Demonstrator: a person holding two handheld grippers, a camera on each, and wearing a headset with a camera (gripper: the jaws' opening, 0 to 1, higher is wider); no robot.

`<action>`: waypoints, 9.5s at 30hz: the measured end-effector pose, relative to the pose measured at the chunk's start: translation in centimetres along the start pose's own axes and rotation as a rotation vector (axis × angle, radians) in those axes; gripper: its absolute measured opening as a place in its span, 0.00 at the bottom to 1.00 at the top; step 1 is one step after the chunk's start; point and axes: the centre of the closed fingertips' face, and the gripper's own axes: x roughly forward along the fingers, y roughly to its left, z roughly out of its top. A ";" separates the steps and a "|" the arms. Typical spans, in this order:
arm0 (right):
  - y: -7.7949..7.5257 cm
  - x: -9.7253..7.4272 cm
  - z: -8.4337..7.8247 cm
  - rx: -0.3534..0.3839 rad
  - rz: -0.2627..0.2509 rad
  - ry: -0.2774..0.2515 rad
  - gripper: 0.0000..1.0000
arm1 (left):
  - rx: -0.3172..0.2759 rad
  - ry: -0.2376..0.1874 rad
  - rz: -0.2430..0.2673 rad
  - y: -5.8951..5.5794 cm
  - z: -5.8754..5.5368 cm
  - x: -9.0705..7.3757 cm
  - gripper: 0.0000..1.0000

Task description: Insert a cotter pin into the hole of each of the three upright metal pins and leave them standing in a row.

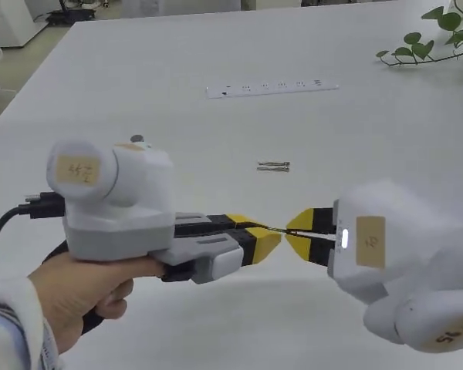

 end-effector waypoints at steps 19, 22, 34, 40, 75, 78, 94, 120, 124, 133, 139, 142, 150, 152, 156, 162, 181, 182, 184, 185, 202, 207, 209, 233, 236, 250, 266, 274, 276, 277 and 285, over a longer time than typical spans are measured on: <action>0.1 -0.2 0.3 -0.023 -0.021 -0.013 0.02 | -0.096 -0.033 -0.023 -0.2 0.4 0.0 0.02; 0.1 -0.2 0.3 -0.018 -0.027 -0.014 0.02 | -0.091 -0.027 -0.019 -0.1 0.3 0.1 0.02; 0.3 -0.2 0.1 -0.029 -0.025 -0.009 0.02 | -0.115 -0.028 -0.022 -0.2 0.2 0.3 0.02; 0.5 -0.2 0.4 -0.038 -0.024 -0.014 0.02 | -0.133 -0.021 -0.021 -0.1 0.0 0.2 0.01; 1.0 -0.1 0.7 -0.040 -0.016 -0.028 0.02 | -0.214 0.017 -0.017 -0.2 -0.7 -0.1 0.00; 1.0 -0.1 0.8 -0.042 -0.014 -0.035 0.02 | -0.209 0.018 -0.020 -0.2 -0.7 -0.2 0.00; 0.5 -0.7 0.5 0.018 0.024 -0.062 0.17 | -0.126 0.018 -0.056 -1.1 -0.7 -0.7 0.00; 2.7 -2.7 1.1 0.483 0.436 -0.249 0.21 | 0.464 0.107 -0.200 -2.8 -1.9 -2.2 0.00; 3.0 -2.8 1.6 0.490 0.474 -0.265 0.19 | 0.477 0.102 -0.220 -3.2 -1.8 -2.5 0.00; 4.4 -2.9 2.9 0.475 0.550 -0.297 0.15 | 0.493 0.092 -0.250 -3.7 -1.6 -2.9 0.00; 5.0 -2.8 3.4 0.467 0.577 -0.306 0.14 | 0.499 0.095 -0.272 -4.2 -1.8 -3.0 0.00; 5.1 -2.8 3.4 0.463 0.583 -0.307 0.12 | 0.495 0.098 -0.280 -4.3 -1.9 -3.0 0.00; 5.3 -3.0 3.2 0.464 0.605 -0.306 0.09 | 0.499 0.103 -0.300 -4.7 -2.1 -3.1 0.00; 5.4 -3.1 3.2 0.465 0.608 -0.309 0.08 | 0.501 0.107 -0.300 -4.7 -2.2 -3.1 0.00; 5.5 -3.2 3.1 0.478 0.620 -0.306 0.06 | 0.500 0.102 -0.309 -4.9 -2.2 -3.2 0.00; 5.5 -3.4 3.2 0.476 0.624 -0.315 0.04 | 0.502 0.118 -0.303 -4.7 -2.5 -3.2 0.00; 5.0 -3.3 3.1 0.411 0.597 -0.266 0.02 | 0.409 0.134 -0.275 -3.9 -2.9 -3.3 0.03; 5.0 -3.3 3.0 0.410 0.597 -0.260 0.02 | 0.406 0.138 -0.274 -3.9 -3.1 -3.3 0.04; 4.9 -3.1 2.8 0.413 0.592 -0.248 0.02 | 0.407 0.149 -0.266 -3.7 -3.5 -3.3 0.04; 4.8 -2.9 2.5 0.415 0.589 -0.234 0.02 | 0.407 0.160 -0.250 -3.3 -3.9 -3.3 0.06; 4.3 -0.8 -1.8 0.443 0.589 -0.029 0.03 | 0.282 0.194 0.064 3.9 -5.6 -4.0 0.18; 3.8 -0.2 -2.2 0.448 0.574 -0.008 0.03 | 0.201 0.172 0.172 5.8 -5.9 -3.5 0.18; 3.8 0.0 -2.0 0.454 0.568 -0.004 0.03 | 0.185 0.170 0.183 5.9 -6.1 -3.2 0.18; 2.4 2.7 -3.9 0.464 0.601 0.120 0.03 | 0.106 0.165 0.274 7.0 -6.7 -0.9 0.18; 2.7 2.9 -3.8 0.463 0.611 0.120 0.03 | 0.101 0.156 0.280 7.1 -6.5 -0.7 0.16; 2.6 3.7 -2.0 0.456 0.636 0.075 0.03 | 0.110 0.151 0.273 7.2 -6.3 -0.5 0.08; 2.6 3.8 -0.3 0.412 0.668 0.010 0.03 | 0.308 0.183 0.114 6.6 -6.5 -0.4 0.07; 2.4 4.0 0.0 0.431 0.658 0.007 0.03 | 0.343 0.175 0.068 6.6 -6.5 -0.3 0.07; 2.3 4.1 0.2 0.434 0.657 0.004 0.03 | 0.340 0.173 0.068 6.6 -6.5 -0.3 0.07; 2.4 4.1 0.3 0.433 0.661 0.003 0.03 | 0.336 0.171 0.068 6.7 -6.5 -0.3 0.07; 2.5 4.4 0.6 0.416 0.668 0.006 0.03 | 0.330 0.162 0.064 6.7 -6.6 -0.4 0.07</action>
